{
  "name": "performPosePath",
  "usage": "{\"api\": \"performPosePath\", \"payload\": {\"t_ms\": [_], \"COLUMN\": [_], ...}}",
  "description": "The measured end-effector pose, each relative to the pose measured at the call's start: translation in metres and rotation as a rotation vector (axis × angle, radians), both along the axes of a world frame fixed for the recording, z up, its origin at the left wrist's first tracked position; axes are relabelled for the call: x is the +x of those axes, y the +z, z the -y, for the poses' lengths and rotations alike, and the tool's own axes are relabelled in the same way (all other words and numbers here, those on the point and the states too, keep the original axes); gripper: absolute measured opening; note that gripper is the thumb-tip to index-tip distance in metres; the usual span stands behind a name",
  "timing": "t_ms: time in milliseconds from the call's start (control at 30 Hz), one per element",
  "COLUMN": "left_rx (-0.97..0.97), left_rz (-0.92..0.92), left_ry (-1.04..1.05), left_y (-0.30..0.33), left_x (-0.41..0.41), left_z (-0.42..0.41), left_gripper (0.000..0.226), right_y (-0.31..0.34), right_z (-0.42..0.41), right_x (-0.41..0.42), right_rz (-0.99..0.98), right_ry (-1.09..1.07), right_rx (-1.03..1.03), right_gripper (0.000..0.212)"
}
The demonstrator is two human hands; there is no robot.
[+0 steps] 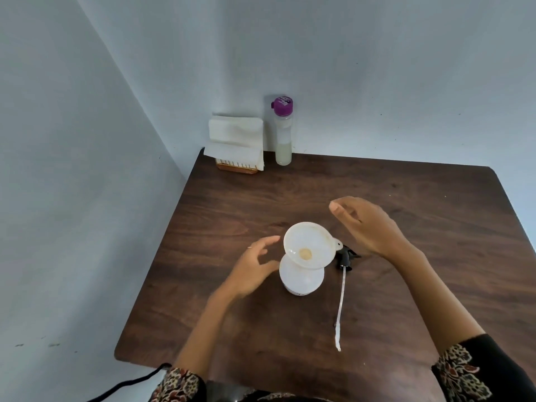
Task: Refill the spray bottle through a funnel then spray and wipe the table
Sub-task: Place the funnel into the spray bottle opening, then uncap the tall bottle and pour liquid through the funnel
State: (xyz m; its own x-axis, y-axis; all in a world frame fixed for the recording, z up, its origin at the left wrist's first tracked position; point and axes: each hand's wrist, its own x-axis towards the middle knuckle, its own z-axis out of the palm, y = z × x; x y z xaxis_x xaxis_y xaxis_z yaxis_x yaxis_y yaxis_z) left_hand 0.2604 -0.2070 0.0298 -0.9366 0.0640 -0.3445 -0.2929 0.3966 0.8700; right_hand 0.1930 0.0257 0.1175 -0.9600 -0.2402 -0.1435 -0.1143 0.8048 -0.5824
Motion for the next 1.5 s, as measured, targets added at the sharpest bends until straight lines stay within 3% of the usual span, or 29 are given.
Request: {"api": "performPosePath", "payload": {"t_ms": [100, 200, 367, 633, 800, 900, 1067, 1300, 1500], "left_rx": [-0.002, -0.033, -0.067, 0.042, -0.006, -0.027, -0.081, 0.065, 0.099], "left_rz": [0.007, 0.006, -0.015, -0.085, -0.132, -0.120, -0.255, -0.414, -0.516], "left_ry": [0.105, 0.151, 0.081, 0.224, 0.259, 0.235, 0.215, 0.204, 0.221], "left_y": [0.007, 0.011, 0.016, 0.017, 0.009, 0.005, 0.000, 0.026, 0.073], "left_x": [-0.020, -0.053, -0.132, -0.277, -0.320, -0.324, -0.299, -0.216, -0.149], "left_z": [0.023, 0.028, 0.011, -0.010, -0.012, -0.017, -0.025, -0.035, -0.031], "left_gripper": [0.040, 0.039, 0.060, 0.097, 0.077, 0.070, 0.066, 0.043, 0.051], "right_y": [0.006, 0.021, 0.034, 0.023, 0.005, 0.002, 0.013, 0.067, 0.128], "right_z": [-0.008, 0.004, 0.052, 0.114, 0.125, 0.123, 0.112, 0.095, 0.094], "right_x": [-0.030, -0.067, -0.144, -0.253, -0.276, -0.277, -0.262, -0.206, -0.137], "right_rz": [-0.022, -0.072, -0.228, -0.173, -0.241, -0.342, -0.340, -0.274, -0.325], "right_ry": [-0.030, -0.049, -0.139, 0.128, 0.112, 0.096, 0.157, 0.247, 0.316], "right_rx": [0.018, 0.018, 0.047, 0.154, 0.193, 0.230, 0.241, 0.217, 0.297], "right_gripper": [0.026, 0.024, 0.024, 0.052, 0.049, 0.050, 0.052, 0.051, 0.054]}}
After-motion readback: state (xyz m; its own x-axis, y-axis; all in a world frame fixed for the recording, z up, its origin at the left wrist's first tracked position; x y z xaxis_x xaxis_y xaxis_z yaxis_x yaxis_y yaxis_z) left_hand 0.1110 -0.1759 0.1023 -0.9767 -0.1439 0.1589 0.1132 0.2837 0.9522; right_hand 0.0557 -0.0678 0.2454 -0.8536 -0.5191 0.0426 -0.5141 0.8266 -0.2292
